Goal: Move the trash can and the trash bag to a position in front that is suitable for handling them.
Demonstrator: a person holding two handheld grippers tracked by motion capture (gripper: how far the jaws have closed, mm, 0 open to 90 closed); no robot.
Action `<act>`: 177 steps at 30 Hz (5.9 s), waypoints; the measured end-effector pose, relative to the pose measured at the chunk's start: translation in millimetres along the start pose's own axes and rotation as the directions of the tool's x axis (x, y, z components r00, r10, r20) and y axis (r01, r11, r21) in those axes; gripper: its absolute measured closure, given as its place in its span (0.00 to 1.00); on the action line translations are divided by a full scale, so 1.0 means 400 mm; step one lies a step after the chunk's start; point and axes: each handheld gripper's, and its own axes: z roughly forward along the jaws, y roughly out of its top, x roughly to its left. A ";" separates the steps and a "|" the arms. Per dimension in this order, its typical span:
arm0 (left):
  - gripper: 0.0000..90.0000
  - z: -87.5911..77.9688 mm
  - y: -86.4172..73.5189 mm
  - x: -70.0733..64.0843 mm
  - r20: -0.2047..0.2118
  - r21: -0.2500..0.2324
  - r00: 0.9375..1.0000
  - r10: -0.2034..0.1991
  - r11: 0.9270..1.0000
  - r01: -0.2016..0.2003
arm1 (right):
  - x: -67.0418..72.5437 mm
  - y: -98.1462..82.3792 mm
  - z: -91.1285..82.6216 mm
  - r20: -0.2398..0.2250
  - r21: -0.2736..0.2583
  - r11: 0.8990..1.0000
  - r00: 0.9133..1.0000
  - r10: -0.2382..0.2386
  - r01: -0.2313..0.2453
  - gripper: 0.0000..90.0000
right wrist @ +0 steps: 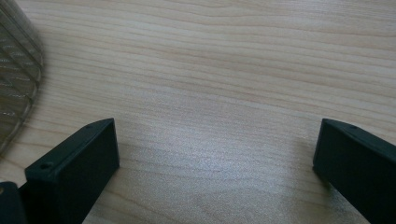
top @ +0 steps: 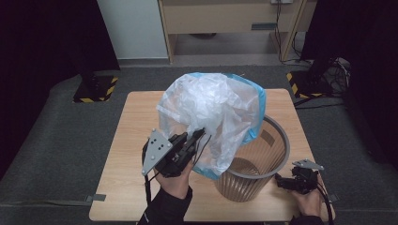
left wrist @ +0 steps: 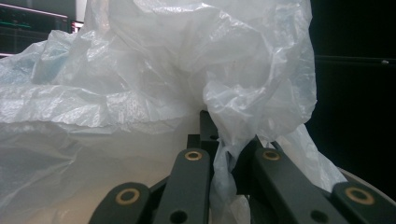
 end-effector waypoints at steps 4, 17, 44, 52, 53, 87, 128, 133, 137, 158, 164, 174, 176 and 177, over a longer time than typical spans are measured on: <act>0.96 0.013 -0.003 -0.013 0.021 0.007 1.000 -0.008 1.000 0.008 | 0.000 0.000 0.000 0.000 0.000 1.000 1.000 0.000 0.000 0.00; 0.96 0.049 -0.009 -0.074 0.099 0.042 0.995 -0.002 0.999 -0.003 | 0.000 0.000 0.000 0.000 0.000 1.000 1.000 0.000 0.000 0.00; 0.90 0.103 -0.035 -0.103 0.190 0.110 0.982 -0.014 0.994 -0.007 | 0.000 0.000 0.001 -0.001 -0.001 1.000 1.000 -0.001 0.001 0.00; 0.70 0.108 -0.037 -0.097 0.162 0.140 0.987 -0.004 0.990 -0.018 | 0.000 0.000 0.001 -0.001 -0.001 1.000 1.000 -0.002 0.002 0.00; 0.67 0.108 -0.037 -0.096 0.161 0.141 0.987 -0.003 0.990 -0.020 | 0.000 0.000 0.001 -0.001 -0.001 1.000 1.000 -0.002 0.002 0.00; 0.33 0.053 0.004 -0.103 0.133 0.079 0.991 0.022 0.996 -0.032 | 0.000 0.001 0.001 -0.001 -0.001 1.000 1.000 -0.003 0.003 0.00; 0.22 0.006 0.002 -0.015 -0.011 0.099 1.000 0.009 0.995 -0.008 | 0.000 0.001 0.002 -0.002 -0.003 1.000 1.000 -0.005 0.005 0.00; 0.22 -0.002 0.004 -0.010 -0.018 0.095 1.000 0.007 0.995 -0.005 | 0.000 0.001 0.002 -0.002 -0.002 1.000 1.000 -0.004 0.004 0.00; 0.22 -0.008 0.011 -0.011 -0.012 0.088 1.000 0.003 0.996 -0.002 | 0.000 0.001 0.002 -0.002 -0.002 1.000 1.000 -0.004 0.004 0.00; 0.23 -0.077 0.034 0.049 -0.126 0.078 0.991 0.036 0.997 -0.026 | 0.000 0.001 0.002 -0.002 -0.003 1.000 1.000 -0.004 0.004 0.00; 0.23 -0.095 0.034 0.079 -0.163 0.085 0.986 0.031 0.996 -0.017 | 0.000 0.001 0.002 -0.001 -0.003 1.000 1.000 -0.004 0.004 0.00; 0.22 -0.101 0.013 0.123 -0.235 0.137 0.971 0.045 0.991 -0.012 | 0.000 0.001 0.002 -0.001 -0.003 1.000 1.000 -0.004 0.004 0.00; 0.22 -0.098 0.002 0.131 -0.251 0.155 0.967 0.053 0.988 -0.014 | 0.000 0.001 0.002 0.000 -0.002 1.000 1.000 -0.005 0.005 0.00; 0.22 -0.097 -0.002 0.136 -0.255 0.159 0.966 0.050 0.987 -0.009 | 0.000 0.001 0.002 -0.001 -0.003 1.000 1.000 -0.004 0.004 0.00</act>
